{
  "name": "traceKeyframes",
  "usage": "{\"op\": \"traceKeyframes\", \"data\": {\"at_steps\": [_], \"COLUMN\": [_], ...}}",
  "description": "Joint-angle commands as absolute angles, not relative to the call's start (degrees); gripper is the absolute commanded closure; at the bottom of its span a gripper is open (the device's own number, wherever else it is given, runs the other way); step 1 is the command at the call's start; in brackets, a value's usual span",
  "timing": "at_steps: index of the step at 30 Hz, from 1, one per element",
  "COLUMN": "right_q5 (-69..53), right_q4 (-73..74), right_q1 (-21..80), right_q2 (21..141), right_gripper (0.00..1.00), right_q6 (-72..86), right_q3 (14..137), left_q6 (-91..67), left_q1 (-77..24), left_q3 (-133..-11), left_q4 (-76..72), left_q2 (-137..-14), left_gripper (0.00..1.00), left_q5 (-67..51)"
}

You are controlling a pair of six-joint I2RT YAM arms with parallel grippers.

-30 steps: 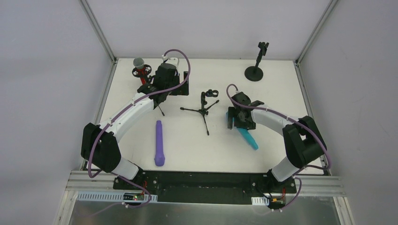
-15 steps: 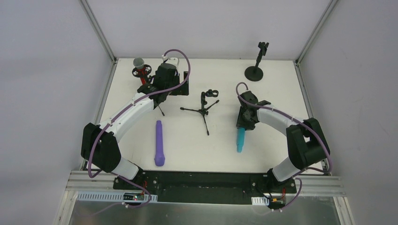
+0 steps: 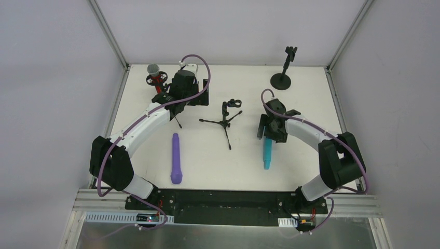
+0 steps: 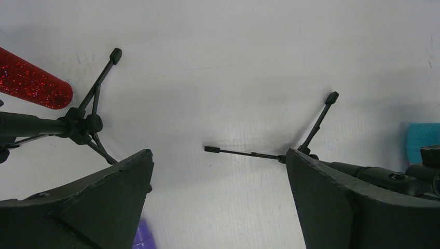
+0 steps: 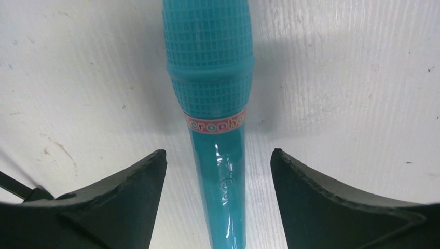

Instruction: Attach the microphones to the stand

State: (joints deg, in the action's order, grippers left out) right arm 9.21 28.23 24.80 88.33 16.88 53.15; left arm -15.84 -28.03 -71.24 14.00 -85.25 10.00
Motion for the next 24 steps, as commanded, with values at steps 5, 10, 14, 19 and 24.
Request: {"op": "traceKeyframes", "data": {"at_steps": [5,10,14,19,24], "right_q5": [10.37,8.05,6.67,6.49,6.33], "right_q4": [29.93,29.53,29.05,28.89,28.65], "right_q1": [24.47,22.99,22.10,21.77,21.78], "right_q2": [94.99,96.36,96.50,95.62,92.42], "right_gripper": [0.28,0.40,0.64,0.98,1.00], "right_q6": [14.23,14.40,14.25,14.04,13.72], "right_q3": [59.26,59.46,59.00,58.77,58.71], "left_q6": [-15.29,-15.29,-15.29,-15.39,-15.21], "left_q1": [-27.88,-27.86,-27.86,-27.93,-27.92], "left_q3": [-71.15,-71.27,-71.28,-71.37,-71.28], "left_q4": [12.74,12.75,12.74,12.86,12.76], "left_q2": [-84.72,-84.97,-85.21,-85.29,-84.87], "left_gripper": [0.01,0.01,0.01,0.01,0.01], "left_q5": [10.68,10.44,10.11,9.85,10.37]}}
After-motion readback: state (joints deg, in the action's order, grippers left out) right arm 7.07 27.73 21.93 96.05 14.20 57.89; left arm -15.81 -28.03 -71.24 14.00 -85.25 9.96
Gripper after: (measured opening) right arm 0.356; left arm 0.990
